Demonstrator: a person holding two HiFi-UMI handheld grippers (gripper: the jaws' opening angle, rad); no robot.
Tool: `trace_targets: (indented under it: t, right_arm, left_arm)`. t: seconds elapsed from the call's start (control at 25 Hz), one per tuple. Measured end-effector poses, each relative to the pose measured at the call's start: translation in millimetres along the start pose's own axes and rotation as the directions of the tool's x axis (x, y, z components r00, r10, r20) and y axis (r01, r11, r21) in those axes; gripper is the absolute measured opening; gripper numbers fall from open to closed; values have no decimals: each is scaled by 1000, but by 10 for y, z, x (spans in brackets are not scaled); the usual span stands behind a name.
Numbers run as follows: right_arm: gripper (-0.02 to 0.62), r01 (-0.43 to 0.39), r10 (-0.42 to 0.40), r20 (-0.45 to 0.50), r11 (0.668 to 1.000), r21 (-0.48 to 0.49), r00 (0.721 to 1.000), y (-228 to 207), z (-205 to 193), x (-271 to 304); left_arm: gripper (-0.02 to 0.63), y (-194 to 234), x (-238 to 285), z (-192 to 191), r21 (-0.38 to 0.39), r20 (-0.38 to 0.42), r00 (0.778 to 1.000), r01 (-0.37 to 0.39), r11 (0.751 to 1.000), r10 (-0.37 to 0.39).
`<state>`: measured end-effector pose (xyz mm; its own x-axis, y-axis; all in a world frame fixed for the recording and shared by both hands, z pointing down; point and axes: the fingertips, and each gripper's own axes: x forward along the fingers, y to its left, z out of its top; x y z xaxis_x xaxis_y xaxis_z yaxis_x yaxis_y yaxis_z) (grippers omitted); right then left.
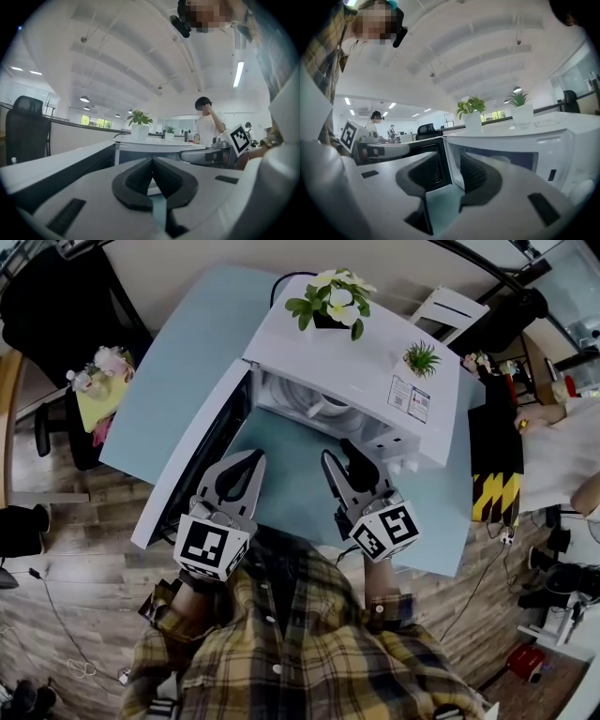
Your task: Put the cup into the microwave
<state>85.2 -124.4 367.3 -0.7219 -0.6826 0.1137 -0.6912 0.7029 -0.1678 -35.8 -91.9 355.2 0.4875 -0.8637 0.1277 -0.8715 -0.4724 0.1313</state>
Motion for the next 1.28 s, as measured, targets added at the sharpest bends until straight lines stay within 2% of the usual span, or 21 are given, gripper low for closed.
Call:
trace_targets:
  t: [0.08, 0.2, 0.24, 0.56, 1.28]
  right_arm:
    - [136, 10, -10, 14, 1000, -12, 1000, 5, 86, -56]
    - [52, 40, -38, 53, 998, -44, 998, -8, 202, -161]
    - [44, 41, -38, 57, 998, -48, 998, -1, 224, -187]
    - [14, 13, -8, 67, 997, -74, 998, 104, 349, -329]
    - [2, 61, -60, 50, 998, -32, 997, -69, 285, -367]
  left_arm:
    - [-9, -4, 5, 21, 1, 3, 1000, 0, 1000, 0]
    - [-9, -15, 22, 40, -1, 3, 1000, 4, 1000, -4]
    - [-9, -19, 29, 40, -2, 2, 1000, 5, 1000, -5]
    - [-9, -89, 62, 44, -7, -1, 1000, 8, 1000, -8]
    - [-9, -62, 47, -17, -13, -20, 1000, -5, 1000, 5]
